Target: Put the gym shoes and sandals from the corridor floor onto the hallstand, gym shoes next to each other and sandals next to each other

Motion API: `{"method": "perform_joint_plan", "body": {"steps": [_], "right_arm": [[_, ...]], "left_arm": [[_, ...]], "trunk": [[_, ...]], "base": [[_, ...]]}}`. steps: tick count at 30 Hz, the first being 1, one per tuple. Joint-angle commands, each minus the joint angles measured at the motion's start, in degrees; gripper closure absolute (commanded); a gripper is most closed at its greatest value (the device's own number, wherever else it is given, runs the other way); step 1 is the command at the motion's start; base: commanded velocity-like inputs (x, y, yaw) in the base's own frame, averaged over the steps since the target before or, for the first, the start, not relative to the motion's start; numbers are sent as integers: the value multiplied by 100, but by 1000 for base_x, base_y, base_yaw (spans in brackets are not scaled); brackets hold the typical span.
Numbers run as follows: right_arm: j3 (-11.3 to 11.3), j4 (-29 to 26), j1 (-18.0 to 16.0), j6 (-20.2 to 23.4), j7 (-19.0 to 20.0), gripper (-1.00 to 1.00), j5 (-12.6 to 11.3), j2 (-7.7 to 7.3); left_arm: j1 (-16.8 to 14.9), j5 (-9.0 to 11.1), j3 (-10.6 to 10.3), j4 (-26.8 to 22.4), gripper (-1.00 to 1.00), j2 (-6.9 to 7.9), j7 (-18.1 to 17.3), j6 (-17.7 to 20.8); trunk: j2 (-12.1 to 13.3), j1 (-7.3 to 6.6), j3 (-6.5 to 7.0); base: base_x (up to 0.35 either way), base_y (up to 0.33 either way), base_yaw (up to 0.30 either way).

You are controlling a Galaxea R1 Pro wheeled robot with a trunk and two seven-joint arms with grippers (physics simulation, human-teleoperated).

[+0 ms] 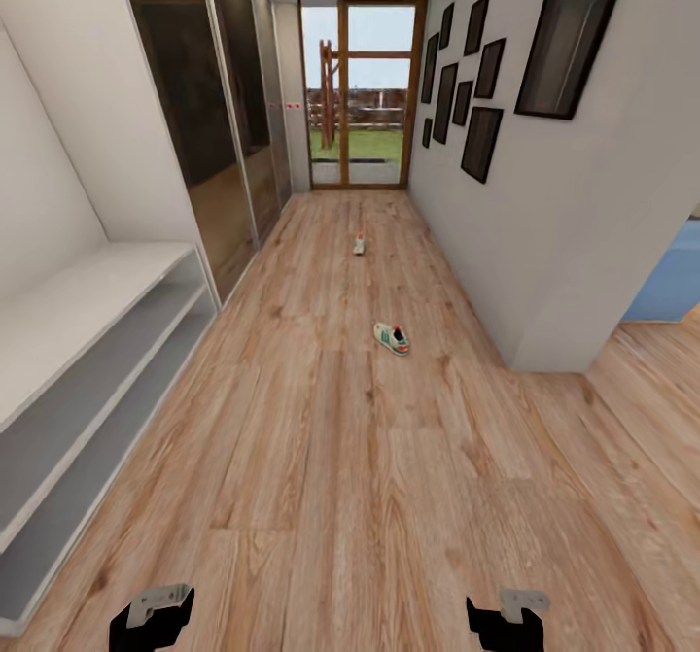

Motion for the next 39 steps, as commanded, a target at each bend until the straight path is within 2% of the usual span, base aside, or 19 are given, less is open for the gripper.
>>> {"method": "perform_joint_plan", "body": {"steps": [1,26,39], "right_arm": [[-8,5,-3,-19,7,-100,-22,1],[-1,4,-3,-22,24,-100,-16,14],[-5,4,-3,-24,28,-100,-15,10]], "left_arm": [[-4,-25,49,4,-100,-3,-46,-16],[-4,-24,49,4,-100,-3,-46,-23],[-4,-24,49,4,-100,-3,-46,-23]], "trunk": [[-2,3,-4],[-2,3,-4],[-2,3,-4]], "base": [[327,-119,0],[328,-111,0],[336,-24,0]]}}
